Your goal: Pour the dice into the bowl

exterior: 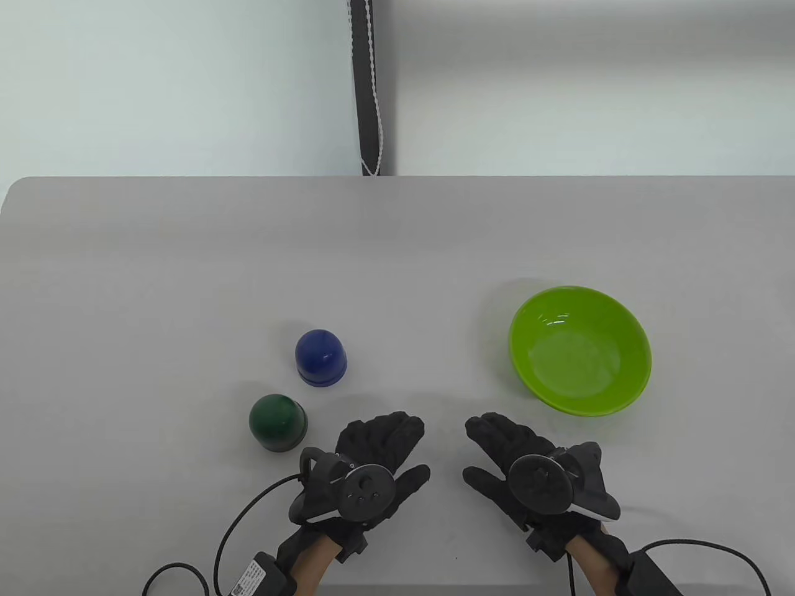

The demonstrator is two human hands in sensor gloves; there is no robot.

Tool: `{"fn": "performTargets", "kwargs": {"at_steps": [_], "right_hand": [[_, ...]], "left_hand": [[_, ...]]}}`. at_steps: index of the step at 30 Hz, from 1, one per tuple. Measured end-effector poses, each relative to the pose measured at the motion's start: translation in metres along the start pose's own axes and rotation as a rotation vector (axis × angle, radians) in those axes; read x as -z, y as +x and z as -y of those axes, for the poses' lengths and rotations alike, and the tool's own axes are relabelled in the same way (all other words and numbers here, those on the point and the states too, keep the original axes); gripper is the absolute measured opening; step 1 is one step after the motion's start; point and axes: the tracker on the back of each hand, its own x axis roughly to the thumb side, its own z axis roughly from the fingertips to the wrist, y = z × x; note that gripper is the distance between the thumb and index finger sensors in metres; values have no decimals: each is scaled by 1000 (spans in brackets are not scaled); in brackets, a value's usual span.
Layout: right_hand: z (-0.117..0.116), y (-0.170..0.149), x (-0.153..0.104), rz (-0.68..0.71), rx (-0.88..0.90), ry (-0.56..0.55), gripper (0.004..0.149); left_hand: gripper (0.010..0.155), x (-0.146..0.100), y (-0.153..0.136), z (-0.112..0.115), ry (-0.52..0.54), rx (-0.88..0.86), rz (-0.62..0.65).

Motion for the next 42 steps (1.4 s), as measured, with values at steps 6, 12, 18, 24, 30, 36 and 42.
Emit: {"fn": "performTargets", "kwargs": {"at_steps": [6, 12, 18, 24, 30, 36, 42], "right_hand": [[2, 5, -1, 19, -5, -19, 75], [4, 4, -2, 19, 8, -29, 75], [3, 5, -2, 27, 14, -27, 75], [1, 6, -4, 33, 14, -22, 75], [1, 6, -3, 30, 11, -8, 75], [-1, 6, -2, 32, 11, 14, 74], [-2, 5, -1, 29, 19, 26, 75]], "left_hand": [[74, 0, 0, -2, 1, 16, -4], [74, -1, -2, -5, 28, 14, -13], [74, -1, -2, -1, -8, 15, -18], [74, -2, 0, -1, -14, 26, -14], [74, -2, 0, -1, -18, 37, -18], [74, -1, 1, 2, -45, 47, -10], [74, -1, 0, 1, -31, 40, -9]]}}
